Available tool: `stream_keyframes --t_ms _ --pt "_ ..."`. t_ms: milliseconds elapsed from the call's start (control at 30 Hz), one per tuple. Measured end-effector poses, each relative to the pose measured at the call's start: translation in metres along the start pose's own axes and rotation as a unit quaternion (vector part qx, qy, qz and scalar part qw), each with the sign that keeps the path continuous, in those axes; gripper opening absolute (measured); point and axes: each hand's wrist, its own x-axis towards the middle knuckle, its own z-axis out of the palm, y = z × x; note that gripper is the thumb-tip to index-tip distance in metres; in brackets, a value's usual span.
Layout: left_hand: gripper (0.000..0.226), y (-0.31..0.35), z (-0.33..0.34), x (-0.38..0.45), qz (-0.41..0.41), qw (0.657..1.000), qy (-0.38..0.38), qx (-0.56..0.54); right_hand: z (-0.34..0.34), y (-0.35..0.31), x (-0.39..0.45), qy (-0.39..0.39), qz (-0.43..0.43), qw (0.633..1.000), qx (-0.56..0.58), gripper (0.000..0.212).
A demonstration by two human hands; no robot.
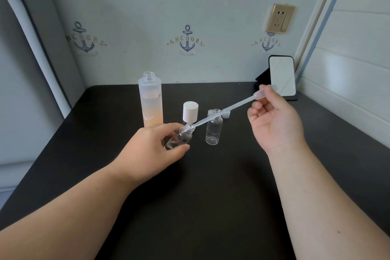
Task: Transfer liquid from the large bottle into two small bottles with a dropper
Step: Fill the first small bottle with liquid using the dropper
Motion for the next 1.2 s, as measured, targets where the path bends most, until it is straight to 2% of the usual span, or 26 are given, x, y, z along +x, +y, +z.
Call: stream_keyframes --t_ms 567,1200 --pt "0.025 -0.0017 -0.0003 -0.0001 0.002 1.000 0.002 0.006 0.0019 0.0002 -0.0011 -0.019 -0.008 1.000 -0.014 0.023" --pt "0.023 -0.0020 0.0009 -0.0001 -0.005 1.000 0.016 0.012 0.0004 -0.0014 0.0006 -0.026 -0.012 1.000 -0.004 0.026"
